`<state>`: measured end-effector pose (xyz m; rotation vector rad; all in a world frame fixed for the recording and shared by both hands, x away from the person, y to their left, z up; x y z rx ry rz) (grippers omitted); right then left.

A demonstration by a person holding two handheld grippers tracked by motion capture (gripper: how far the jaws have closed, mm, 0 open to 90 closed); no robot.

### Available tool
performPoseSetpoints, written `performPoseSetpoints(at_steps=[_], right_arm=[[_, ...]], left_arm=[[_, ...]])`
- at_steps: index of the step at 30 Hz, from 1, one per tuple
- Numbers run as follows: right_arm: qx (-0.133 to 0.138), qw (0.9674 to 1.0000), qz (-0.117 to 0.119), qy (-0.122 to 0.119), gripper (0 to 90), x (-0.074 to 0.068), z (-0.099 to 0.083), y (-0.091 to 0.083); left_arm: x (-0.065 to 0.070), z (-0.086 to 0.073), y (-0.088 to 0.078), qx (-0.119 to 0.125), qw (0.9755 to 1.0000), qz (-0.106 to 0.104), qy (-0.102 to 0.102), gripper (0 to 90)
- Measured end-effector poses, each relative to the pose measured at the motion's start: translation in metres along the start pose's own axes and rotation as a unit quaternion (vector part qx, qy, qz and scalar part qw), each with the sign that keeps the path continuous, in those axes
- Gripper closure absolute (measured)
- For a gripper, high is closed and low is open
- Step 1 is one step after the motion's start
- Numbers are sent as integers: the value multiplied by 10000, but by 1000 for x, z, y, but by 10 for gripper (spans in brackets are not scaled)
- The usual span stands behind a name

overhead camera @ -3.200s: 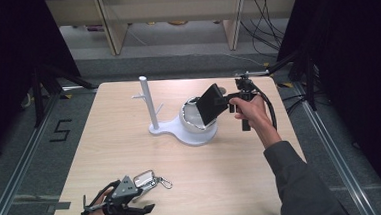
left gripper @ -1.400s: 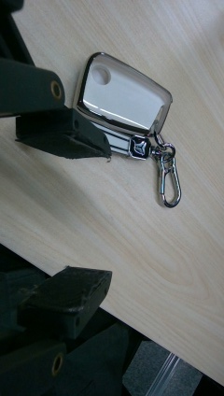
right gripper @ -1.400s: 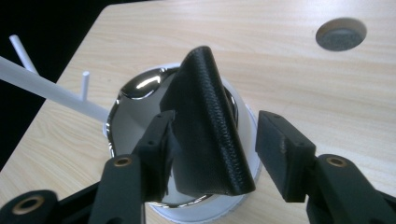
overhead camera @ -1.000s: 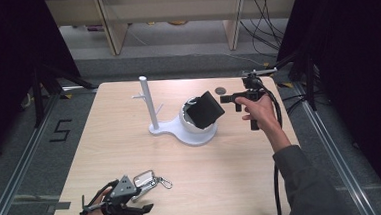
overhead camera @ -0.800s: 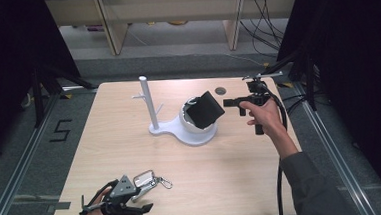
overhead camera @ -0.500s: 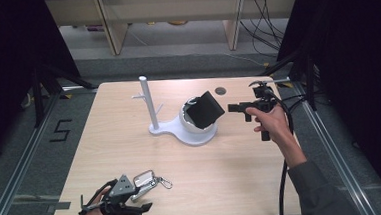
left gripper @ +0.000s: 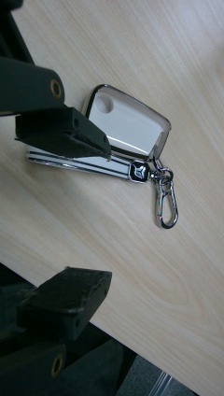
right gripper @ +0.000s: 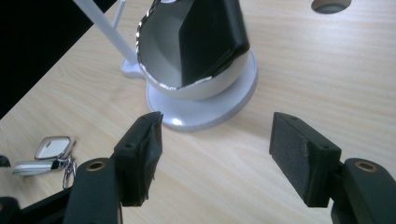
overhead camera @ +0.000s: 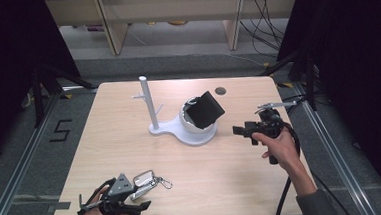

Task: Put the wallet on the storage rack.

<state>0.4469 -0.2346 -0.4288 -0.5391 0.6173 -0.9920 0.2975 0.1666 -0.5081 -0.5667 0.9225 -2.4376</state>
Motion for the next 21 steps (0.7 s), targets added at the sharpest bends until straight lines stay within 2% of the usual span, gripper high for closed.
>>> performPoseSetpoints(at_steps=[1, 2, 6, 9, 11, 15, 19, 21], right_arm=[[-68, 9998, 28, 183, 353, -4, -5, -1], [-28, 10000, 38, 6, 352, -2, -9, 0], [20, 9999, 111, 18, 347, -5, -22, 2], [8, 9999, 126, 35, 347, -6, -35, 5], [-109, 9998, 141, 25, 342, -6, -47, 9], [-168, 9997, 148, 41, 340, -7, -57, 11], [-194, 9998, 48, -92, 336, -12, -70, 16], [-188, 9997, 43, -146, 332, -15, -74, 17]], left_arm=[[0, 0, 0, 0, 10000, 0, 0, 331], [0, 0, 0, 12, 10000, -14, 0, 332], [-3, 0, -2, -107, 9999, 52, 82, 332], [-3, 0, -1, -66, 10000, 11, 44, 332], [-3, 0, -2, -78, 9999, 14, 65, 331], [-5, 2, -1, -59, 9999, 82, 90, 331], [-5, 3, -1, -72, 9999, 53, 104, 331], [-7, 3, -1, -110, 9998, 108, 128, 330]])
Point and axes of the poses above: each handheld gripper's, and its own axes: y roughly forward along the jaws, z roughly out of its top, x roughly to its right, the point moved 4 cm from there along y, roughly forward along the jaws, and after that the axes turned 10 degrees about -z, right-handed, at the moved point
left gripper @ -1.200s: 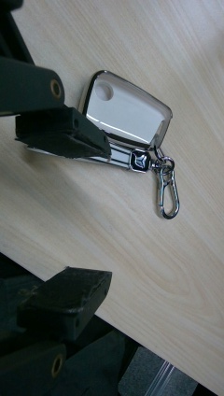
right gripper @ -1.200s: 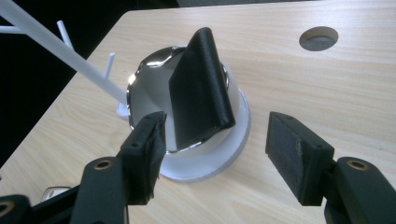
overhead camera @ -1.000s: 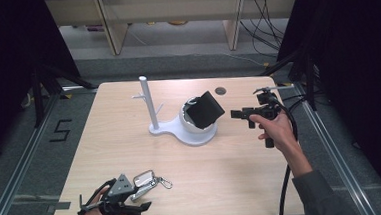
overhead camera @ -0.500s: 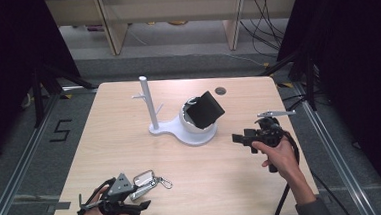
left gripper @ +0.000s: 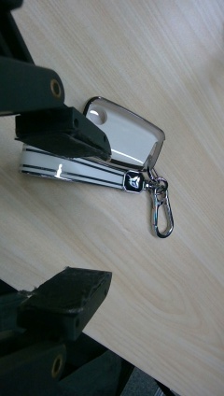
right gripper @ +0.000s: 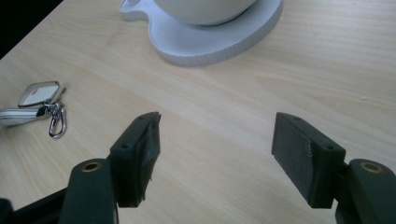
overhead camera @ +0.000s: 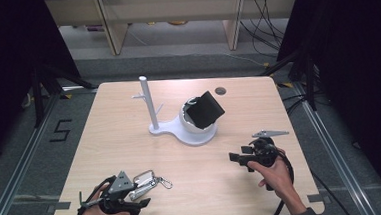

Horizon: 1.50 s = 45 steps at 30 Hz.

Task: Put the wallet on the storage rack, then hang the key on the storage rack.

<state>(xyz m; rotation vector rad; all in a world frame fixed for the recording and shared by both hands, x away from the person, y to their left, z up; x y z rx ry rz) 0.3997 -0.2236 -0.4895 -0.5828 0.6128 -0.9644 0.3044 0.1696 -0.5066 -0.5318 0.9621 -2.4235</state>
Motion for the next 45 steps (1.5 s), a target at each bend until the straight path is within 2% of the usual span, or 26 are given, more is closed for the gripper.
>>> performPoseSetpoints(at_steps=[2, 6, 8, 10, 12, 13, 15, 16, 18, 20, 21, 22, 24, 27, 29, 30, 32, 33, 36, 37, 38, 39, 45], right_arm=[[9, 10000, 36, -31, 332, -4, -4, 1], [-17, 9999, -46, -161, 326, -10, -14, 2], [-42, 9998, 6, -199, 321, -13, -19, 4], [-97, 9998, 28, -142, 319, -14, -22, 4], [-97, 9997, 1, -219, 310, -15, -26, 4], [-156, 9995, 57, -269, 304, -18, -31, 5], [-158, 9993, 98, -310, 302, -19, -32, 5], [-196, 9993, 45, -324, 295, -20, -34, 4], [-203, 9994, 68, -279, 286, -21, -36, 4], [-232, 9991, 20, -360, 281, -20, -40, 4], [-303, 9993, 22, -234, 281, -23, -42, 3], [-303, 9993, 22, -234, 281, -23, -42, 3], [-293, 9988, 46, -393, 275, -22, -45, 3], [-329, 9988, 100, -354, 269, -24, -49, 2], [-352, 9988, 72, -333, 261, -26, -51, 0], [-293, 9987, 98, -404, 258, -25, -52, 0], [-355, 9985, 33, -408, 256, -25, -54, -1], [-414, 9989, 82, -222, 255, -29, -57, -1], [-435, 9985, 83, -312, 254, -29, -59, -2], [-387, 9984, 104, -404, 254, -28, -60, -1], [-387, 9984, 104, -404, 254, -28, -60, -1], [-484, 9985, 73, -258, 254, -32, -62, -3], [-461, 9983, 146, -312, 254, -33, -63, -3]], left_arm=[[0, 0, 0, -5, 10000, 10, 7, 331], [1, 0, 0, 43, 10000, -20, -15, 330], [2, 0, 0, 44, 10000, -17, -47, 329], [2, 0, 0, 37, 10000, -13, -35, 328], [2, 0, 0, 32, 10000, -11, -20, 327], [0, 0, 0, -2, 10000, 45, -13, 326], [0, 1, 0, -3, 10000, 24, 5, 322], [-1, 2, 0, -5, 10000, 23, 54, 318], [0, 3, 1, 50, 10000, -25, -17, 292], [-2, 4, 1, 65, 10000, -34, -34, 275], [-2, 4, 1, 65, 10000, -66, -18, 269], [-2, 4, 1, 65, 10000, -66, -18, 265], [-5, 6, 3, 79, 9999, -64, -2, 260], [-5, 7, 2, 31, 10000, -14, 33, 260], [-4, 8, 3, 49, 10000, -55, 59, 259], [-4, 9, 3, 49, 10000, -53, 66, 258], [-5, 11, 2, 48, 9999, -45, 83, 257], [-7, 12, 2, 27, 10000, 10, 87, 257], [-10, 14, 2, -27, 9999, 29, 156, 257], [-9, 14, 4, 17, 10000, -16, 83, 257], [-9, 14, 4, 17, 10000, -16, 83, 257], [-10, 14, 5, -3, 10000, 11, 98, 257], [-13, 17, 5, -24, 9998, -15, 186, 255]])
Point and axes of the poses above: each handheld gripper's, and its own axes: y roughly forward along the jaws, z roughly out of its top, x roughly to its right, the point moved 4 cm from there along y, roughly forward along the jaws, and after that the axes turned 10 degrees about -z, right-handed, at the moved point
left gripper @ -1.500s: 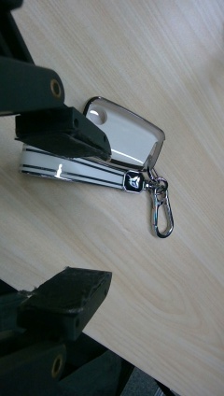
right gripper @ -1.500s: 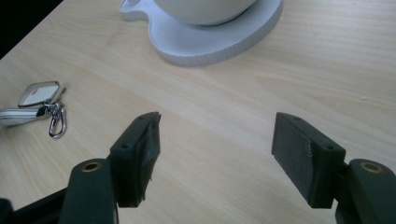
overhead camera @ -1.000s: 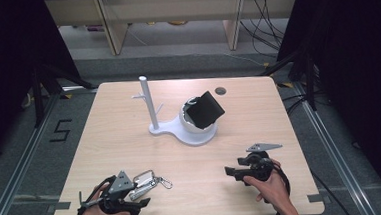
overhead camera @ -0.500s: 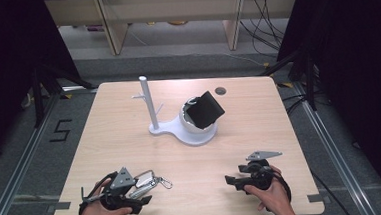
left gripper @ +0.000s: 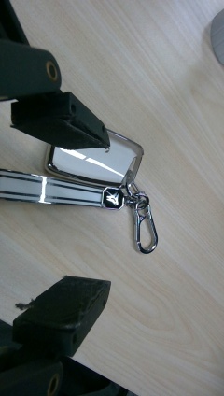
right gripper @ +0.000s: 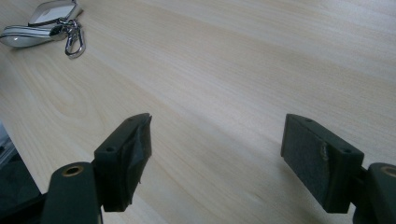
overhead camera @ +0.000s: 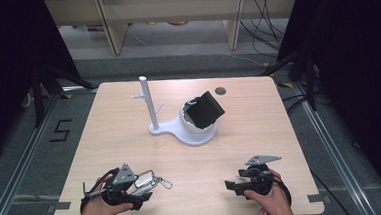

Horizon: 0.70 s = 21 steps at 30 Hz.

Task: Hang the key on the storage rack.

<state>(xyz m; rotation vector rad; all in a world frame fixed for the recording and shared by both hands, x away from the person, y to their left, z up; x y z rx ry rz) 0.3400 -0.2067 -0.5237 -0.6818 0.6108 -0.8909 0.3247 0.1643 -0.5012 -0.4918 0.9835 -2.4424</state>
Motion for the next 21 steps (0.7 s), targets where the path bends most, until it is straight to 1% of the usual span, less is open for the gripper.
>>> performPoseSetpoints(at_steps=[1, 3, 4, 5, 6, 8, 9, 11, 12, 13, 15, 16, 17, 18, 19, 20, 21], right_arm=[[27, 9998, -111, -135, 254, 4, 1, 0], [30, 9998, -122, -136, 254, 4, 1, 0], [13, 10000, -56, -15, 255, 2, 0, 1], [9, 9999, -104, -102, 255, 4, 0, 1], [-71, 9999, -77, 23, 255, 2, -1, 0], [-96, 9999, -96, 46, 255, 1, -1, 0], [-9, 9999, -98, -56, 255, 2, 0, 1], [-13, 10000, -54, -43, 255, 2, 0, 0], [23, 10000, -25, -20, 255, 1, 1, 0], [22, 10000, -4, -3, 255, 0, 1, -1], [51, 10000, 15, -36, 255, 0, 1, -1], [37, 9999, -88, -32, 255, 2, 1, -2], [55, 10000, -26, -24, 255, 2, 1, -1], [60, 10000, -25, -18, 255, 2, 1, -1], [60, 10000, -25, -18, 255, 2, 1, -1], [76, 10000, 11, -35, 256, 2, 1, -1], [76, 10000, 11, -35, 256, 2, 1, -1]], left_arm=[[-1, 1, 0, -11, 10000, 45, 22, 255], [-2, 3, -1, 2, 10000, 27, 35, 252], [-1, 5, 0, 40, 9999, -76, 72, 251], [-1, 5, 0, 40, 9999, -76, 72, 250], [-1, 6, 0, 27, 9999, -47, 88, 250], [0, 9, 1, 5, 9998, -77, 165, 250], [0, 10, 1, -9, 9997, -83, 208, 249], [0, 13, 1, -35, 9994, -77, 324, 249], [-1, 16, 2, -30, 9995, -60, 316, 249], [-2, 19, 3, -70, 9990, -98, 421, 248], [-2, 21, 4, -78, 9991, -75, 411, 248], [-4, 25, 6, -119, 9987, -103, 489, 249], [-5, 27, 7, -164, 9986, -98, 497, 251], [-6, 29, 9, -238, 9982, -107, 547, 251], [-6, 29, 9, -238, 9982, -107, 547, 252], [-6, 31, 13, -391, 9971, -186, 628, 255], [-6, 31, 13, -391, 9971, -186, 628, 262]])
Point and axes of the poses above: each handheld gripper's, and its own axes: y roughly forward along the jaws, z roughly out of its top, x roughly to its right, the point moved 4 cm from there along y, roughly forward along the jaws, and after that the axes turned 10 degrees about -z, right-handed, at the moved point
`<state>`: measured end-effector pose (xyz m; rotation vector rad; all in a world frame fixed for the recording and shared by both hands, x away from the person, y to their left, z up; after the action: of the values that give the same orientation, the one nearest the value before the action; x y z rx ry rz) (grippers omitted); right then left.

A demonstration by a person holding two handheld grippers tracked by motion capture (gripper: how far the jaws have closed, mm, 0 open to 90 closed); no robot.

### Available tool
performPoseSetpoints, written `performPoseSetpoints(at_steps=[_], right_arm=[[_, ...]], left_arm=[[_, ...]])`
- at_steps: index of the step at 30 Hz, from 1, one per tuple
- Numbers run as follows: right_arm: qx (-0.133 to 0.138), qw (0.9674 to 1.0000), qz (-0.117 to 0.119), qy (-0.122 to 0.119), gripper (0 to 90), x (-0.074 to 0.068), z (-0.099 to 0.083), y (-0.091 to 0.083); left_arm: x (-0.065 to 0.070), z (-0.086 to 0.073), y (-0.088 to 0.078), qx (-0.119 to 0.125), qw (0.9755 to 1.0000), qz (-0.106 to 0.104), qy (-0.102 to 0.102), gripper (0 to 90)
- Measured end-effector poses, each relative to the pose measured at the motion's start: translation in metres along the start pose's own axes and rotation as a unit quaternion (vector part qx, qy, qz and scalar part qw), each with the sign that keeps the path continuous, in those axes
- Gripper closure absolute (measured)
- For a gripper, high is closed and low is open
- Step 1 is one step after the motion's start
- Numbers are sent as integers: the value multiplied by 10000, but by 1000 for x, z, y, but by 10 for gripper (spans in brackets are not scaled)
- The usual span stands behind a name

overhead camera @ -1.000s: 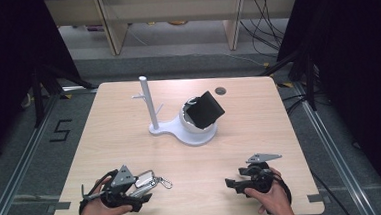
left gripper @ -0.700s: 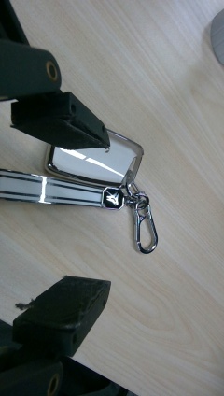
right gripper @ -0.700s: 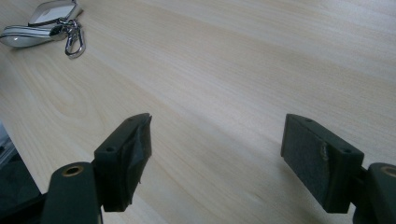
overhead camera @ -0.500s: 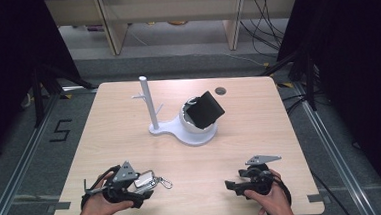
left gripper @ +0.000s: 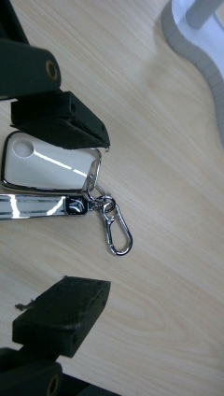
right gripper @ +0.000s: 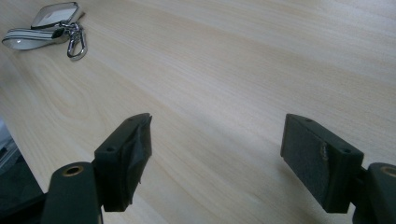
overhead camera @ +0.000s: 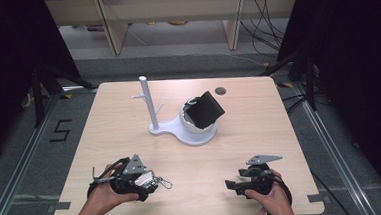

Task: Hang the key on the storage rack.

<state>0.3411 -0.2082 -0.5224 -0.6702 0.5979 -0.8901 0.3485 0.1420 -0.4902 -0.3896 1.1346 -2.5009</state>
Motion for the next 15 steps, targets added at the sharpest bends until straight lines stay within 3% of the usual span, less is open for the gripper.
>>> performPoseSetpoints(at_steps=[2, 6, 10, 13, 14, 15], right_arm=[[-42, 10000, 42, 18, 257, -1, 0, 0], [-27, 10000, 15, -51, 258, 0, 0, 0], [-67, 10000, 48, 30, 257, -1, 0, 0], [-14, 10000, -4, -92, 258, 0, 0, 1], [-58, 10000, 52, -1, 258, -2, 0, 0], [-55, 9999, -34, -77, 259, -1, 0, 0]], left_arm=[[-2, 5, 6, -135, 9997, -97, 162, 282], [-6, 7, 14, -308, 9992, -157, 223, 297], [-10, 8, 24, -534, 9975, -278, 358, 355], [-13, 8, 28, -668, 9965, -288, 418, 379], [-14, 8, 29, -713, 9961, -282, 427, 399], [-16, 10, 30, -863, 9942, -280, 582, 413]])
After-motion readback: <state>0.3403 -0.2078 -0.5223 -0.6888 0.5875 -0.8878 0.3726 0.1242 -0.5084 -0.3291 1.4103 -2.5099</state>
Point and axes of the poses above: each handheld gripper's, and its own axes: y roughly forward along the jaws, z roughly out of its top, x roughly to its right, the point moved 4 cm from there along y, roughly forward along the jaws, and after that the axes turned 10 degrees about -z, right-handed, at the moved point
